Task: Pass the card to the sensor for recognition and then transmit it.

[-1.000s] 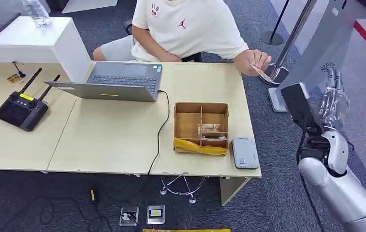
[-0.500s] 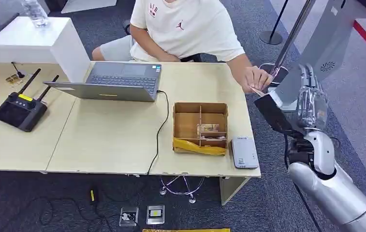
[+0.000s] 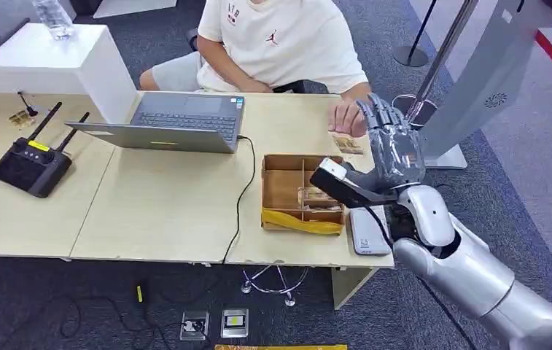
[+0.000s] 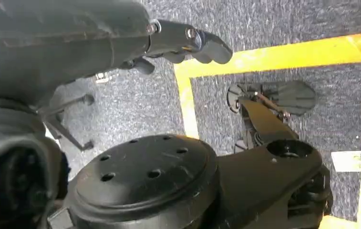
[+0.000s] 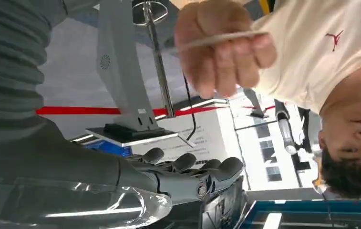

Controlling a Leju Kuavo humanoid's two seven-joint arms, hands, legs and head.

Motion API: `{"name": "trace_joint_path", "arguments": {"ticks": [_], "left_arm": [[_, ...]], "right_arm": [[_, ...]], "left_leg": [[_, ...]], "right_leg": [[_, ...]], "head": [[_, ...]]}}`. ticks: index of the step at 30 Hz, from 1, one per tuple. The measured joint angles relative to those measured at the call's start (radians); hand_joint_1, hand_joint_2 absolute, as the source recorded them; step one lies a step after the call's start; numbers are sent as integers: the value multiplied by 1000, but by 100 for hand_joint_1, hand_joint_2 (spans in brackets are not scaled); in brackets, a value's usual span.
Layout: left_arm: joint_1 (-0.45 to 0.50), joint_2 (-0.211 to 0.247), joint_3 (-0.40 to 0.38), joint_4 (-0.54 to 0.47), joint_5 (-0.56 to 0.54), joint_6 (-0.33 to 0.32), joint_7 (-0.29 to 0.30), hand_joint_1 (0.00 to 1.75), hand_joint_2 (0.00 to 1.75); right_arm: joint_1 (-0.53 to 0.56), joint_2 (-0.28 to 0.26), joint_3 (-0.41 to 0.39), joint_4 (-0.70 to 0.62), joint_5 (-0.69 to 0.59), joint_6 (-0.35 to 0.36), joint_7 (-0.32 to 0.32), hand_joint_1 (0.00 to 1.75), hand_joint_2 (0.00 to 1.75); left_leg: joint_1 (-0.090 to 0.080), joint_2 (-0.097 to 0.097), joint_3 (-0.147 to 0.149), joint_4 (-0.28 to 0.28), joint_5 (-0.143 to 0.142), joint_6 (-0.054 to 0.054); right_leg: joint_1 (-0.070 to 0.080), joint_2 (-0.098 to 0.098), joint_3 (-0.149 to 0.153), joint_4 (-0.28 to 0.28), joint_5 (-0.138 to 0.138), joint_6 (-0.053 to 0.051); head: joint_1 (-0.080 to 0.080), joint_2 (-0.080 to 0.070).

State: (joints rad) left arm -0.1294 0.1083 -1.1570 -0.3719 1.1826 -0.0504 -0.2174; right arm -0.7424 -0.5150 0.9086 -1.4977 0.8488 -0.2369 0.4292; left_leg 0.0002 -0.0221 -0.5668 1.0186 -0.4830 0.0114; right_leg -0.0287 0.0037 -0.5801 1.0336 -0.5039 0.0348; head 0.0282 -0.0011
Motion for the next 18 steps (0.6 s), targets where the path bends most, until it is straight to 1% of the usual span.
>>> {"name": "trace_joint_path", "arguments": {"ticks": [8, 16, 17, 18], "left_arm": [[1, 1, 0, 0, 5, 0, 0, 0, 0], [1, 1, 0, 2, 9, 0, 0, 0, 0], [1, 1, 0, 2, 10, 0, 0, 0, 0], [2, 1, 0, 2, 10, 0, 0, 0, 0]], "right_arm": [[-25, 26, 63, 50, -19, -14, -3, 0, 175], [-30, 34, 95, 79, -36, -35, 0, 2, 175], [-30, 35, 98, 81, -36, -36, 0, 66, 175], [-30, 36, 99, 83, -37, -37, 0, 66, 175]], "left_leg": [[0, 0, 0, 0, 0, 0], [0, 0, 0, 0, 0, 0], [0, 0, 0, 0, 0, 0], [0, 0, 0, 0, 0, 0]], "right_leg": [[0, 0, 0, 0, 0, 0], [0, 0, 0, 0, 0, 0], [0, 0, 0, 0, 0, 0], [0, 0, 0, 0, 0, 0]], "head": [[0, 0], [0, 0], [0, 0], [0, 0]]}}
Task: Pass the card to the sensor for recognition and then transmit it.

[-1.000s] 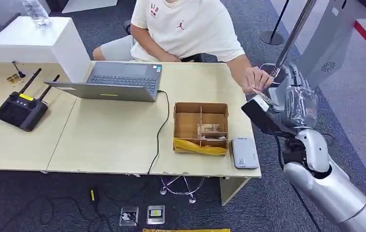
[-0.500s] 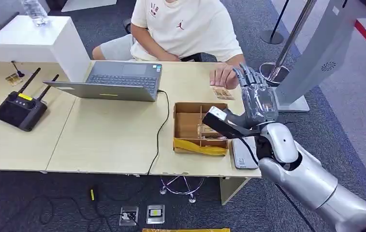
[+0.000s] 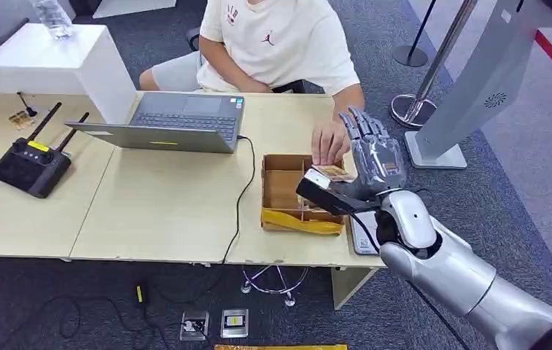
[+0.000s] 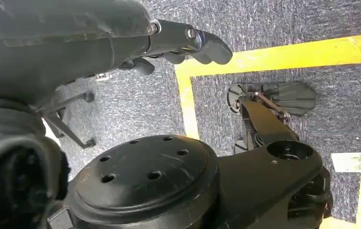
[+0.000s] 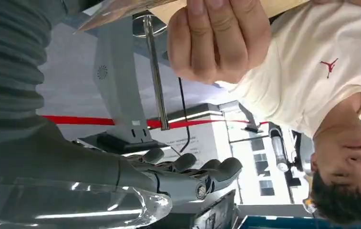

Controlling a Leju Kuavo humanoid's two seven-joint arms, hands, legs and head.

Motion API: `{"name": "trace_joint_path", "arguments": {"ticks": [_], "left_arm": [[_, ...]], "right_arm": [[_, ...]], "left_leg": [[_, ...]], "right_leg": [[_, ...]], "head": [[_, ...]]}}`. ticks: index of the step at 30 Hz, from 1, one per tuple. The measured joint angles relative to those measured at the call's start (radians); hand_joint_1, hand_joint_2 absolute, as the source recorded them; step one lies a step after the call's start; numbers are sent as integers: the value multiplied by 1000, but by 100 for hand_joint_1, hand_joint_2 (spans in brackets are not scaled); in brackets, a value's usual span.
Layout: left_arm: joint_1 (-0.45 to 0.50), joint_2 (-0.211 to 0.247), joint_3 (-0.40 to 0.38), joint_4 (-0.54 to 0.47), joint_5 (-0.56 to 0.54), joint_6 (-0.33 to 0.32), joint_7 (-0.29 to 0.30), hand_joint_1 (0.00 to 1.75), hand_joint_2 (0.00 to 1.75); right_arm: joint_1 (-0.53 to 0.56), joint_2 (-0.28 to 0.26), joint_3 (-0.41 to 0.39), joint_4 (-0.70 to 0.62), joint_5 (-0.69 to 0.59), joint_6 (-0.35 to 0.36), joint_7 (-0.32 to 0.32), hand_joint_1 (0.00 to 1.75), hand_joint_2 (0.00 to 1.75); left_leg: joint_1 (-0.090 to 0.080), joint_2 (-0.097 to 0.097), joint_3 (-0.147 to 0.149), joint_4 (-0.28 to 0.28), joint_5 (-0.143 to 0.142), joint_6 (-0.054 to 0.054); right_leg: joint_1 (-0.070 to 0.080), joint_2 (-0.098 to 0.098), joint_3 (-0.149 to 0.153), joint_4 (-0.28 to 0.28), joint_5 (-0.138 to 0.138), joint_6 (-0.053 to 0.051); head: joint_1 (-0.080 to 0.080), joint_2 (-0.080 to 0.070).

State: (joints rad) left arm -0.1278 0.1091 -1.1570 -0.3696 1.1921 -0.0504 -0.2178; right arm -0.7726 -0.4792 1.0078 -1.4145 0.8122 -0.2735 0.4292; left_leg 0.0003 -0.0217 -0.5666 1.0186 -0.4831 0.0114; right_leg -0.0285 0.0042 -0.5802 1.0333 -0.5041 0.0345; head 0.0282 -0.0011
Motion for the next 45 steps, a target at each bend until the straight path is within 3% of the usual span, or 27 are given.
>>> {"name": "trace_joint_path", "arguments": {"ticks": [1, 5, 13, 17, 32, 38, 45], "left_arm": [[0, 0, 0, 0, 0, 0, 0, 0, 0], [2, 0, 0, 0, 1, 0, 0, 0, 0], [8, 0, 0, 0, 3, 0, 0, 0, 0], [8, 0, 0, 0, 5, 0, 0, 0, 0], [12, -1, 0, 0, 20, 0, -15, 0, 0], [18, -2, 0, 0, 46, 0, -20, 0, 0], [22, -2, 3, 0, 77, 0, -31, 0, 0]], "right_arm": [[-1, 1, 3, 4, -1, -2, 0, 148, 175], [-1, 4, 12, 12, -7, -3, -4, 175, 175], [-2, 5, 12, 21, -12, -2, -6, 175, 175], [-5, 6, 12, 25, -12, -1, -5, 164, 175], [-2, 8, 12, 29, -20, -3, -19, 168, 175], [54, -16, -6, 29, -53, -67, 1, 171, 175], [155, -74, -81, 29, -92, -144, 19, 171, 175]], "left_leg": [[0, 0, 0, 0, 0, 0], [0, 0, 0, 0, 0, 0], [0, 0, 0, 0, 0, 0], [0, 0, 0, 0, 0, 0], [0, 1, 1, 0, 0, 0], [0, 1, 1, 0, 0, 0], [0, 1, 0, 0, -1, -1]], "right_leg": [[0, 0, 0, 0, 0, 0], [0, 0, 0, 0, 0, 0], [0, 0, 0, 0, 0, 0], [0, 0, 0, 0, 0, 0], [0, 1, 0, 0, 0, 0], [0, 1, -1, -1, 0, 0], [0, 1, -1, -1, 0, 0]], "head": [[0, 0], [0, 0], [0, 0], [0, 0], [0, 0], [0, 0], [0, 0]]}}
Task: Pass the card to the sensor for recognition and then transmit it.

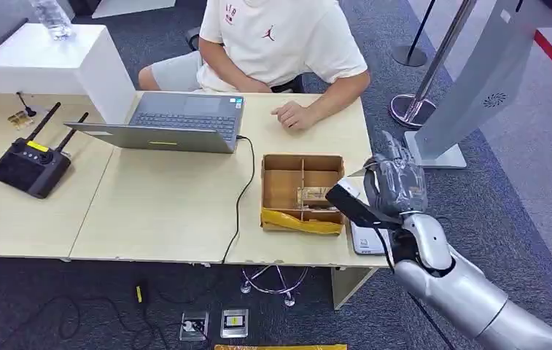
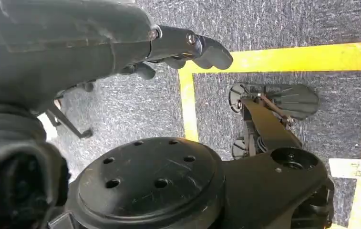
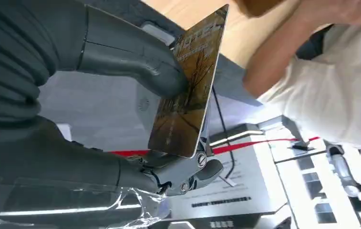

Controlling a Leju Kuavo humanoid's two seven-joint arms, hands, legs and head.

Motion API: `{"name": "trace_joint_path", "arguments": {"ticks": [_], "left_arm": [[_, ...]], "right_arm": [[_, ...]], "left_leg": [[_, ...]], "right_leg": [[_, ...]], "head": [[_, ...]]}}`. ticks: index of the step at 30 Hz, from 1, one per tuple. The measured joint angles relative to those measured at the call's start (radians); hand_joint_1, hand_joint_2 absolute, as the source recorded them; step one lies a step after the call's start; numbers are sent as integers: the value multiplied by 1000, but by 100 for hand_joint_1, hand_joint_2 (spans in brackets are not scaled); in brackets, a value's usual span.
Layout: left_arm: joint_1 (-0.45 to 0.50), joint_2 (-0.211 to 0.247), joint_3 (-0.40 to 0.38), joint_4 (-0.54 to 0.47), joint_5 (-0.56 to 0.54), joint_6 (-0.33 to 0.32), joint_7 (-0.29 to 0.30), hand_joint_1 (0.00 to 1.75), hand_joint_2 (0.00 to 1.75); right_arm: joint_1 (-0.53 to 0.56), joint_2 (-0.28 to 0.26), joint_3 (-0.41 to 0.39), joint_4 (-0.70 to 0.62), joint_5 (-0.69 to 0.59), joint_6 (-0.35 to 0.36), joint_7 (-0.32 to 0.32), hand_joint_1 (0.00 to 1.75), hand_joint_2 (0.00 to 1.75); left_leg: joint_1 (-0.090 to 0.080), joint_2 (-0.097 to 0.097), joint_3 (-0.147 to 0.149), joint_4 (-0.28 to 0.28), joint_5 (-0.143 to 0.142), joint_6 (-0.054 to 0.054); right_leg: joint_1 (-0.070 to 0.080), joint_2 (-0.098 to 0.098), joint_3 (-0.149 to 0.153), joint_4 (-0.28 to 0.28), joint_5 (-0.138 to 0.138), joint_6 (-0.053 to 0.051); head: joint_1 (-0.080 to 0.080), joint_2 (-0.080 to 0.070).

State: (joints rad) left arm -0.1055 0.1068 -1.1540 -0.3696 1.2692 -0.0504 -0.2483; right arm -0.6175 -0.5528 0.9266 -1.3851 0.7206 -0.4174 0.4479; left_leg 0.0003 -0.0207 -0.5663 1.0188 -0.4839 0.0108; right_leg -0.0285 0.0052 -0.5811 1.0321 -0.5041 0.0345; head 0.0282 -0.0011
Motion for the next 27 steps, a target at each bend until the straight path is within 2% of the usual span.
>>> {"name": "trace_joint_path", "arguments": {"ticks": [4, 7, 13, 20, 27], "left_arm": [[1, -5, 1, 0, 13, 0, -7, 0, 0], [2, -5, 1, 0, 22, 0, -9, 0, 0], [2, -8, 1, 0, 26, 0, -10, 0, 0], [1, -11, 1, 0, 29, 0, -13, 0, 0], [1, -14, 1, 0, 30, 0, -13, 0, 0]], "right_arm": [[51, -31, -56, 0, -3, -10, 9, 173, 175], [95, -55, -97, 0, -8, -17, 18, 168, 175], [147, -82, -148, 0, -10, -19, 23, 169, 175], [208, -84, -173, 0, 27, 21, 0, 166, 175], [226, -72, -182, 0, 30, 29, -6, 168, 175]], "left_leg": [[0, 0, 0, 0, 0, 0], [0, 0, 0, 0, 0, 0], [0, 1, 0, 0, 0, 0], [0, 1, 0, 0, 0, 0], [0, 1, 0, 0, 0, 0]], "right_leg": [[0, 0, 0, 0, 0, 0], [0, 0, 0, 0, 0, 0], [0, 1, 0, 0, 0, 0], [0, 1, 0, 0, 0, 0], [0, 1, 0, 0, 0, 0]], "head": [[0, 0], [0, 0], [0, 0], [0, 0], [0, 0]]}}
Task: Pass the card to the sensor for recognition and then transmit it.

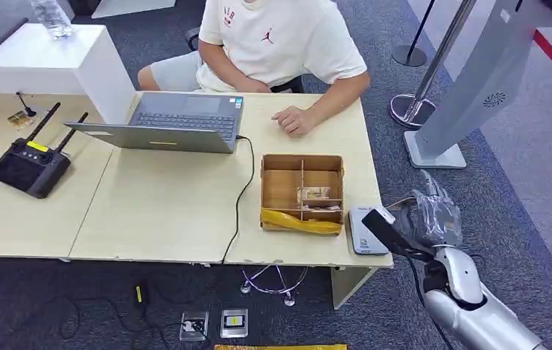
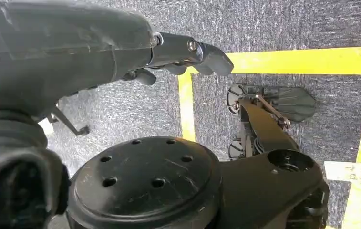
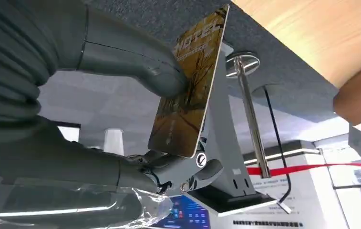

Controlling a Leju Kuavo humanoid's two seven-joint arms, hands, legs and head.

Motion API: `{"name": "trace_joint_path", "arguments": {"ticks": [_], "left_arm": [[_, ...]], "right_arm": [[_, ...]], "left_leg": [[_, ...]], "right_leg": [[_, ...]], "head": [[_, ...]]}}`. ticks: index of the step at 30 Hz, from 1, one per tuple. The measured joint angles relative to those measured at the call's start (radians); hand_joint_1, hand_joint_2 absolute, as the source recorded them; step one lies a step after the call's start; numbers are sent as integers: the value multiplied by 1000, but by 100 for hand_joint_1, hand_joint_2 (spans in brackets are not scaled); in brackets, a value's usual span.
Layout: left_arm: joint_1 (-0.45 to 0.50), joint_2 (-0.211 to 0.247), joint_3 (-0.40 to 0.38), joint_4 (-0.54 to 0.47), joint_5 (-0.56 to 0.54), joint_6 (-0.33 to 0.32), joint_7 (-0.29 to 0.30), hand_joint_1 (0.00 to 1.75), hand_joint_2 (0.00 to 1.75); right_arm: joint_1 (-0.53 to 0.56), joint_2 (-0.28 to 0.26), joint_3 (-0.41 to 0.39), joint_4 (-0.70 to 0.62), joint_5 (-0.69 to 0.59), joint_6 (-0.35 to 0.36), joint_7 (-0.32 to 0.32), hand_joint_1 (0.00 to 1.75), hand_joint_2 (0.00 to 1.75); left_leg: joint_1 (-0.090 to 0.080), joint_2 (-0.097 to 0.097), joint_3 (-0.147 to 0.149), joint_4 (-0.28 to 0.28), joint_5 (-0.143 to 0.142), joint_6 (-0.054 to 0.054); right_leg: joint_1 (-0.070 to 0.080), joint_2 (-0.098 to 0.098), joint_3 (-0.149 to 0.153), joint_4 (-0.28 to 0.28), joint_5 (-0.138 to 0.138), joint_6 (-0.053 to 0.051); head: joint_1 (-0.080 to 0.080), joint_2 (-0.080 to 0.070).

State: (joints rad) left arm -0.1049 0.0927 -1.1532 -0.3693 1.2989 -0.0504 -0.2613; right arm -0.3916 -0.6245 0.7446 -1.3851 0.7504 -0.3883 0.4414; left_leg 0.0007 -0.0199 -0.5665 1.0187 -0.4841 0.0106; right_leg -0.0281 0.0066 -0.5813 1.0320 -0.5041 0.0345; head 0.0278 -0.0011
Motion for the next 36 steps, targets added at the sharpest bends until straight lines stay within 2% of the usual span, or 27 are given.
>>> {"name": "trace_joint_path", "arguments": {"ticks": [5, 10, 17, 18, 21, 22, 24, 36], "left_arm": [[0, -1, 0, 0, 0, 0, 0, 0, 0], [-1, -2, 0, 0, 2, 0, 0, 0, 0], [-1, -3, 0, 0, -1, 0, 0, 0, 0], [-1, -3, 0, 0, -1, 0, 0, 0, 0], [-1, -3, 0, 0, 0, 0, 0, 0, 0], [-1, -3, 0, 0, 0, 0, 0, 0, 0], [-1, -3, 0, 0, 1, 0, 0, 0, 0], [-2, -3, -5, 0, 0, 0, 0, 0, 0]], "right_arm": [[2, 8, 1, 2, -1, 28, -38, 162, 175], [2, 42, 16, 17, 1, 37, -72, 159, 175], [5, 74, 30, 51, -5, 34, -80, 161, 175], [6, 78, 32, 55, -6, 33, -85, 168, 175], [6, 93, 42, 74, -7, 34, -89, 162, 175], [7, 96, 43, 77, -7, 34, -90, 168, 175], [7, 103, 44, 85, -10, 34, -94, 164, 175], [25, 126, 61, 132, -27, 30, -98, 168, 175]], "left_leg": [[0, 0, 0, 0, 0, 0], [1, 0, 0, 0, 0, 0], [1, 0, 0, 0, 0, 0], [1, 0, 0, 0, 0, 0], [1, 0, 0, 0, 0, 0], [1, 0, 0, 0, 0, 0], [1, 0, 0, 0, 0, 0], [1, 0, 0, 0, 0, 0]], "right_leg": [[0, 0, 0, 0, 0, 0], [0, 0, 0, 0, 0, 0], [1, 0, 0, 0, 0, 0], [1, 0, 0, 0, 0, 0], [1, 0, 0, 0, 0, 0], [1, 0, 0, 0, 0, 0], [1, 0, 0, 0, 0, 0], [1, 0, 0, 0, 0, -1]], "head": [[0, 0], [0, 0], [0, 0], [0, 0], [0, 0], [0, 0], [0, 0], [0, 0]]}}
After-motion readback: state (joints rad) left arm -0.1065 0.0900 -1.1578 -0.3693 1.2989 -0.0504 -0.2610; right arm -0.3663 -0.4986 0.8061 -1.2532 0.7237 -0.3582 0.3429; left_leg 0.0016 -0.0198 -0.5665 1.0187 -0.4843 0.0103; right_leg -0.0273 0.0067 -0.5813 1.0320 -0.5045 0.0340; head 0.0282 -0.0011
